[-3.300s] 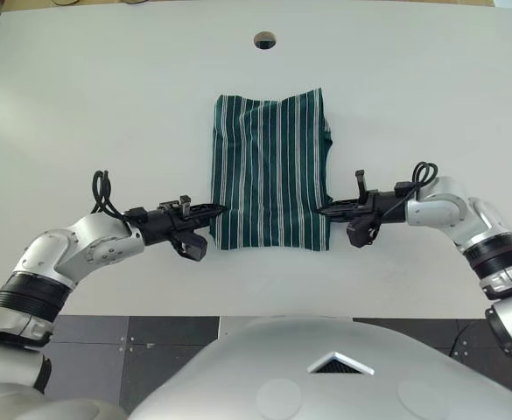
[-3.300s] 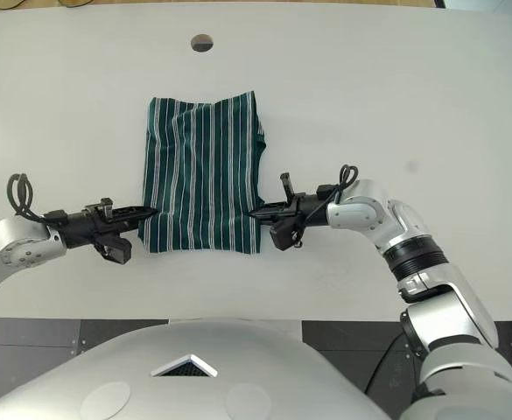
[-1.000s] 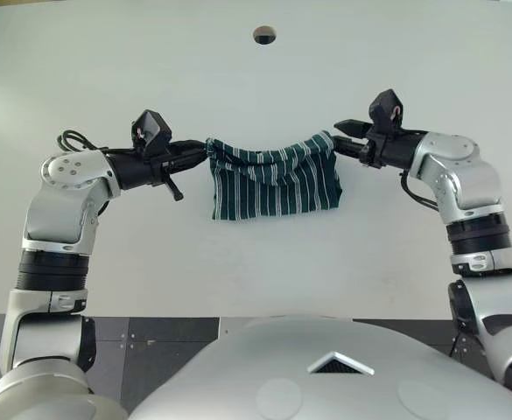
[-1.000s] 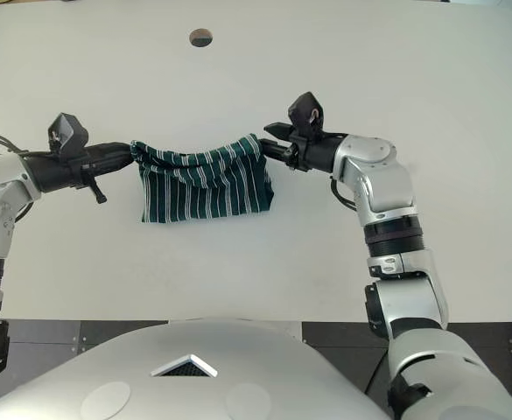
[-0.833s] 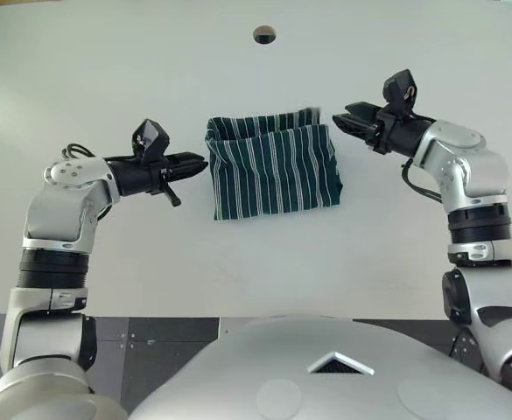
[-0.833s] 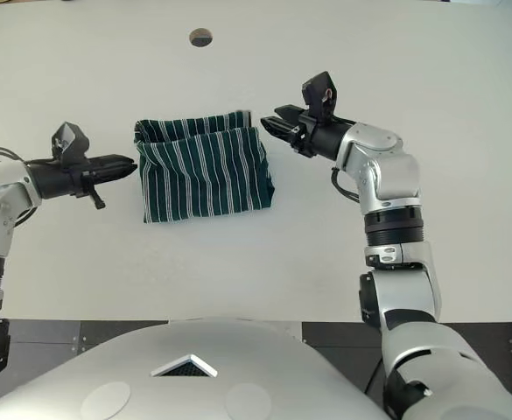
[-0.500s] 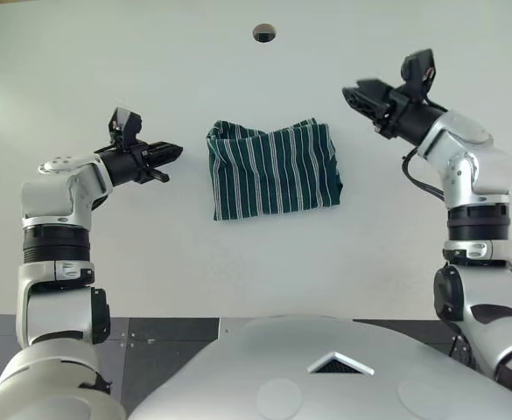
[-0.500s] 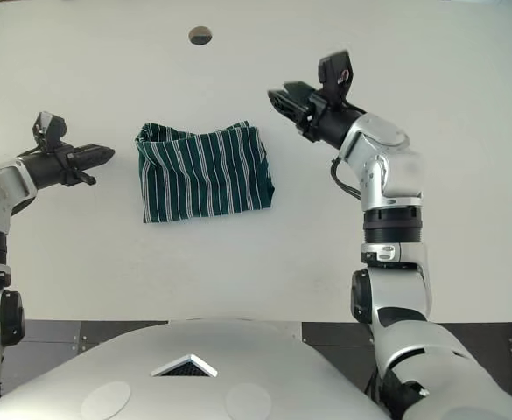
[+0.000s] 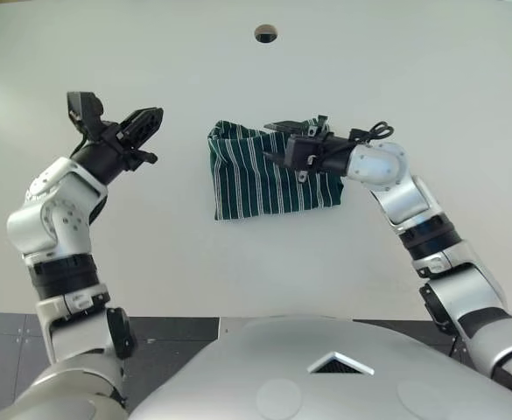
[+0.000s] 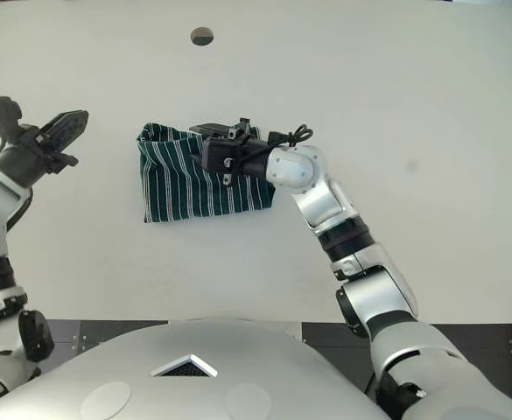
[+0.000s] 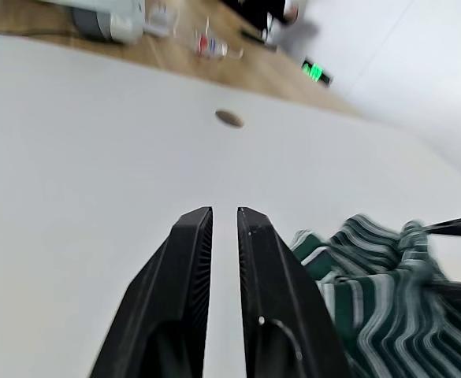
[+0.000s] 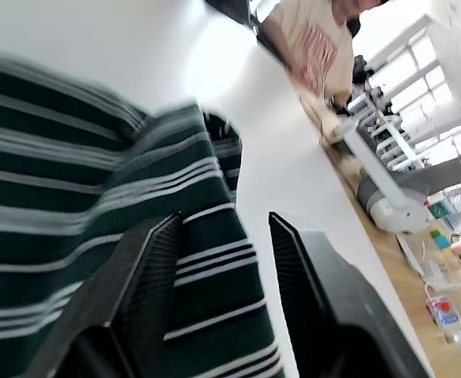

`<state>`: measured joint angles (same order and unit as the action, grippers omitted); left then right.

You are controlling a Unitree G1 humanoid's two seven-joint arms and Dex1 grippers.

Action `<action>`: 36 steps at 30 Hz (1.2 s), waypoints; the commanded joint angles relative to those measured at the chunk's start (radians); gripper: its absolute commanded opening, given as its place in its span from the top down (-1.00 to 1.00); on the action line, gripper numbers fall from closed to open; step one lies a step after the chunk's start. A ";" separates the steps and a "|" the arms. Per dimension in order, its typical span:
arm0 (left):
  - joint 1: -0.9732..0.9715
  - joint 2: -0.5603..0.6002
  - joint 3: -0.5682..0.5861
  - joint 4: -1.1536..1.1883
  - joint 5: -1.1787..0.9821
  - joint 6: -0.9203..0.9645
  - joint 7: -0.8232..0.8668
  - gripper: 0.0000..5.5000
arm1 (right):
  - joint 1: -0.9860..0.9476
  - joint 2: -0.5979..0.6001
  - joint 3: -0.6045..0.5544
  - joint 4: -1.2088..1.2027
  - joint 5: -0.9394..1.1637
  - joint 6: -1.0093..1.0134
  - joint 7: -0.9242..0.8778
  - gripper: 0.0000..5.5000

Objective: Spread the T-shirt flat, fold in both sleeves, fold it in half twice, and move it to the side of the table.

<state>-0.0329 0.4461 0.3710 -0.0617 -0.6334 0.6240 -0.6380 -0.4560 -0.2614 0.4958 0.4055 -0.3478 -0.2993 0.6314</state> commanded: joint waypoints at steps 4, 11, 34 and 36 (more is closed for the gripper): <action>0.146 -0.110 0.058 -0.183 -0.071 -0.036 0.100 0.79 | -0.148 -0.094 0.127 0.268 -0.146 0.105 0.210 0.25; 0.246 -0.148 0.101 -0.225 -0.088 -0.092 0.134 0.79 | -0.471 -0.307 0.150 0.595 -0.233 0.107 0.356 0.25; -0.513 -0.290 -0.128 0.224 0.406 -0.830 0.526 0.79 | -0.579 0.170 -0.777 0.607 0.695 -0.042 -0.219 0.25; -0.489 -0.328 -0.135 0.193 0.360 -0.963 0.466 0.79 | -0.548 0.204 -0.746 0.564 0.676 -0.025 -0.218 0.25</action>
<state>-0.5444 0.1436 0.2464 0.1413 -0.2508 -0.2495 -0.1295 -1.0261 -0.0878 -0.2645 1.0197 0.3294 -0.3435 0.4123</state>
